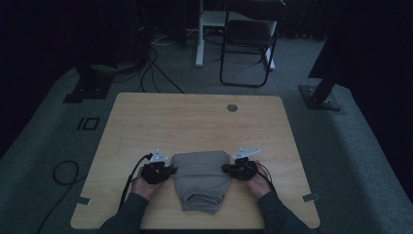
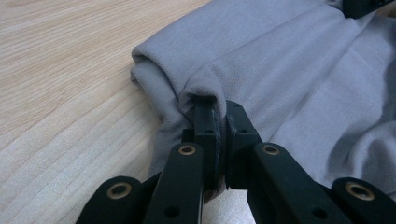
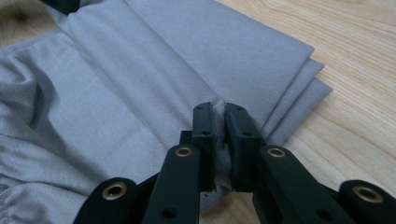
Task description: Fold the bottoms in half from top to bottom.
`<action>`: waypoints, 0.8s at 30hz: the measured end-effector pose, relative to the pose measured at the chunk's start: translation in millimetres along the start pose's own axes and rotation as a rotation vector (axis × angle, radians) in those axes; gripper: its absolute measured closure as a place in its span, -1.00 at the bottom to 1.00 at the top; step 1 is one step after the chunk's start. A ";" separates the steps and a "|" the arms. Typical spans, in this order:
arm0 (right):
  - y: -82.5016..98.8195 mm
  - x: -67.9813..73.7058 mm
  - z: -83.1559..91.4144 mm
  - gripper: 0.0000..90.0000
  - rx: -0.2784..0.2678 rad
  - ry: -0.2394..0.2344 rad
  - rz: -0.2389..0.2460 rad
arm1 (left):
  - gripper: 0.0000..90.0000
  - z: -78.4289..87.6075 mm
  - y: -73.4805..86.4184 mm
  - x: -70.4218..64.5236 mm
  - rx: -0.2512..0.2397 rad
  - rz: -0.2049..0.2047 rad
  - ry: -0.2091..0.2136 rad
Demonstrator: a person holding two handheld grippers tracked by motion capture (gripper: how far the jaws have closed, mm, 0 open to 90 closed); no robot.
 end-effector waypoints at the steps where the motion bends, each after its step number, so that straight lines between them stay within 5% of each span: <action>1: -0.1 -0.2 -0.4 0.86 -0.003 0.005 0.004 | 0.91 -0.3 -0.1 0.7 -0.001 -0.003 -0.002; 24: -27.0 -31.6 -28.0 0.85 -0.019 0.061 -0.038 | 0.91 -19.2 -27.5 41.6 -0.068 0.025 -0.071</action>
Point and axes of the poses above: each handheld gripper's, and its own axes: z roughly backward along the jaws, y roughly out of its underside, x roughly to its left, the point moved 6 cm from there along -z, roughly forward along the jaws, and after that the axes turned 9 degrees about y, right-handed, at the moved point
